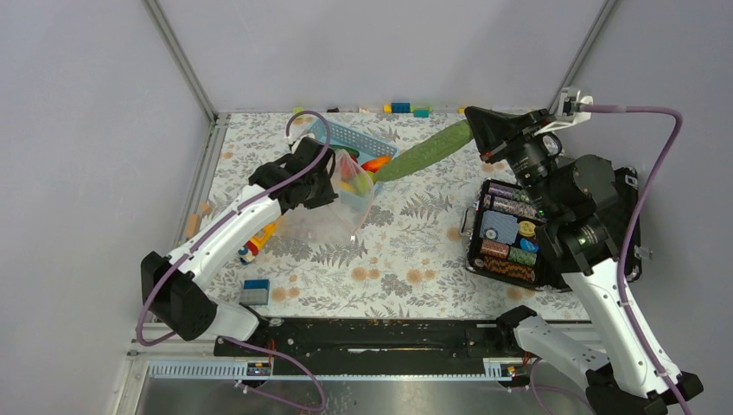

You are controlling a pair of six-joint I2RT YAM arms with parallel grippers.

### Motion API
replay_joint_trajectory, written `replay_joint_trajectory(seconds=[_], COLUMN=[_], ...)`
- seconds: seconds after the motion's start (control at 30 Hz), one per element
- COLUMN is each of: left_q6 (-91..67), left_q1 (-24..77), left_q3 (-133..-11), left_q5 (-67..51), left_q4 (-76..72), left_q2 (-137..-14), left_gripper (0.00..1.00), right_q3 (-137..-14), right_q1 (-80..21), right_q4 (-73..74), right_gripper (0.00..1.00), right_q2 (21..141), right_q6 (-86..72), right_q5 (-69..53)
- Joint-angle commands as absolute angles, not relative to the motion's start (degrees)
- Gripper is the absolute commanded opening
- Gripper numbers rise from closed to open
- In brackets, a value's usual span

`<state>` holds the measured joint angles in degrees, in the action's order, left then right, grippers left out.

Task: Place the food in the zip-top bag and seal the zipper
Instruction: Place the fake vegetable in the zipper food storage bag.

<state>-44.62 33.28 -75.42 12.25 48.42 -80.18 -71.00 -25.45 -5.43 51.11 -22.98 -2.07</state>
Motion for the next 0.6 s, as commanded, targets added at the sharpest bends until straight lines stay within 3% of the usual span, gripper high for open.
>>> replay_joint_trajectory(seconds=[0.0, 0.23, 0.57], left_q6=[-44.65, -44.35, -44.30], left_q1=[32.94, 32.96, 33.25], left_q3=[-78.26, -78.90, -78.73], left_q5=[11.12, 8.81, 2.66], left_q4=[47.98, 47.92, 47.92], left_q2=[-80.87, -81.64, -79.95], left_gripper=[0.00, 0.00, 0.00], right_q3=[-74.40, -73.43, -65.98], right_q1=[-25.75, -26.19, -32.98], right_q4=[-8.34, -10.45, -16.65], right_gripper=[0.00, 0.00, 0.00], right_q2=[51.11, 52.83, 56.32], right_q6=[-25.07, -27.89, -21.70], right_q5=[-8.55, -11.71, -1.18])
